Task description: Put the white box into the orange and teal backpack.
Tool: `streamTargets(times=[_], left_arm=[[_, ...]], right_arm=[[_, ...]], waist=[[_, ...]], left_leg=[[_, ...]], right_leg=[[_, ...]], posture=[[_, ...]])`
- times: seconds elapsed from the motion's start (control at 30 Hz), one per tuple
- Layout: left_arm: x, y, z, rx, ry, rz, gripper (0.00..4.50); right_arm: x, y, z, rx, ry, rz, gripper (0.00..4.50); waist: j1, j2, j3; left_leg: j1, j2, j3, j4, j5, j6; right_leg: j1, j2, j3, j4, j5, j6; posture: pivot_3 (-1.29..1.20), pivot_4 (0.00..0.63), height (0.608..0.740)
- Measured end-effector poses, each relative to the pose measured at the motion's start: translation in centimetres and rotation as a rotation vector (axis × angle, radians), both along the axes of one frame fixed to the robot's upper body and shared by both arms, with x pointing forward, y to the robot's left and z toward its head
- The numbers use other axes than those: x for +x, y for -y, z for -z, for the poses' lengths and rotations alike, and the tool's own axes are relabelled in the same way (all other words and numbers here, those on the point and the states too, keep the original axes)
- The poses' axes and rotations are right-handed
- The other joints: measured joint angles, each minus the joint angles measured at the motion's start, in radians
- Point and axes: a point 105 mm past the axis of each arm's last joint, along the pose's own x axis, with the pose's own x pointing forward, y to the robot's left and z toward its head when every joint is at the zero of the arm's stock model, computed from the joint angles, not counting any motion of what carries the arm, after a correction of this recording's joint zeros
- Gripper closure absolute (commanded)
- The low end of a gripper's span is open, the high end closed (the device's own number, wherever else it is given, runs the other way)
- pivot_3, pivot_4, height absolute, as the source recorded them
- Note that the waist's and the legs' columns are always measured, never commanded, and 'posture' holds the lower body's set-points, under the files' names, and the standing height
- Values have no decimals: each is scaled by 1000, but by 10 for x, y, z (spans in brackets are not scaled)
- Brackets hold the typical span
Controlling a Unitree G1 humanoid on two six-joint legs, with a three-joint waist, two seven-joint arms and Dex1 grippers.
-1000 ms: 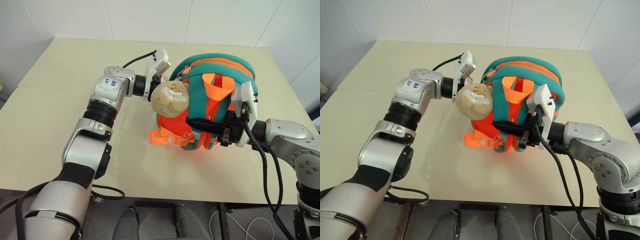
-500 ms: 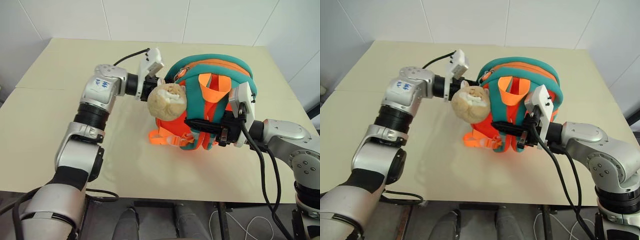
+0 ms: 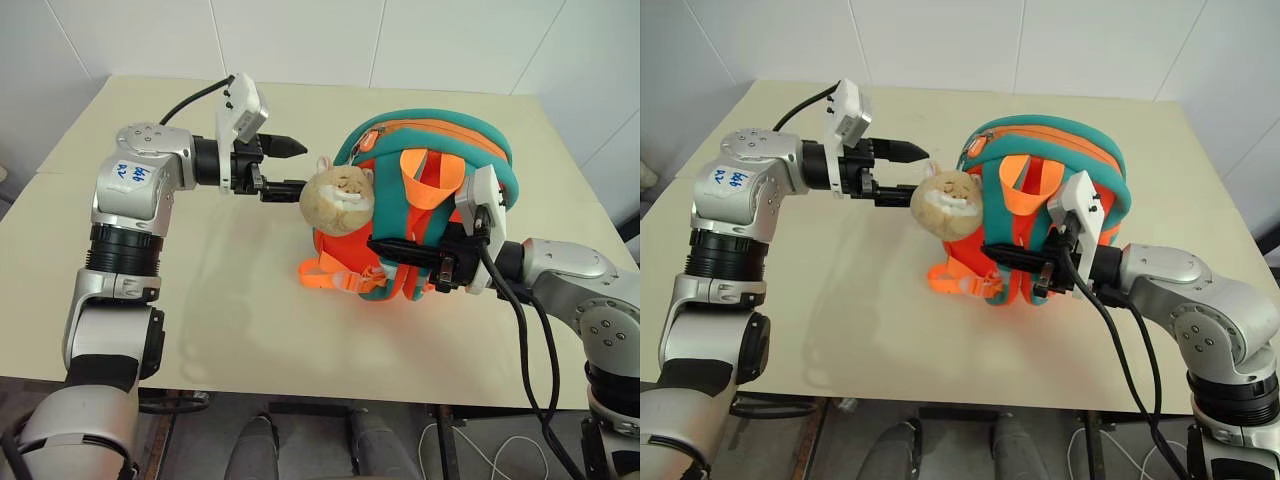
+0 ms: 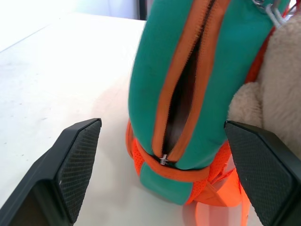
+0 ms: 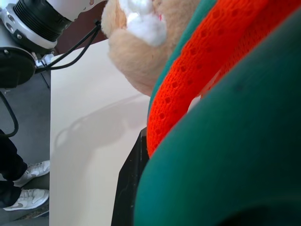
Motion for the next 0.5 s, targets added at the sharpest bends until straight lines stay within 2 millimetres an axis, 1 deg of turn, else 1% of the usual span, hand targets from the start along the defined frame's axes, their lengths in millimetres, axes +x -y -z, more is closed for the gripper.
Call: streamTargets(times=[0.07, 0.13, 0.3, 0.4, 0.43, 0.5], left_arm=[[-2, 6, 5, -15, -36, 8, 1249], [-2, 10, 6, -26, -47, 8, 1881], [-2, 11, 6, -33, -52, 6, 3471], [-6, 11, 4, -40, -59, 31, 4445], [-9, 10, 4, -38, -62, 43, 4480], [-22, 2, 4, -24, -83, 97, 4480]], right_arm=[[0, -1, 1, -1, -3, -3, 4500], [1, 0, 0, -2, 3, 1, 4500], [1, 0, 0, 0, 8, 3, 4500], [1, 0, 1, -1, 7, 7, 4500], [1, 0, 1, -2, 8, 8, 4500], [-1, 0, 2, -3, 11, 12, 4500]], waist=[[0, 0, 0], [0, 0, 0], [-1, 0, 0], [-1, 0, 0], [-2, 0, 0], [-8, 0, 0]], left_leg=[[0, 0, 0, 0, 0, 0], [0, 0, 0, 0, 0, 0], [0, 0, 0, 0, 0, 0], [0, 0, 0, 0, 0, 0], [0, 0, 0, 0, 0, 0], [0, 0, 0, -2, 0, 0]], right_leg=[[0, 0, 0, 0, 0, 0], [0, 0, 0, 0, 0, 0], [0, 0, 0, 0, 0, 0], [0, 0, 0, 0, 0, 0], [0, 0, 0, 0, 0, 0], [-1, 0, 0, 0, 0, 0]], posture=[[0, 150, 740], [0, 150, 740], [0, 150, 740], [0, 150, 740], [0, 150, 740], [0, 150, 740]])
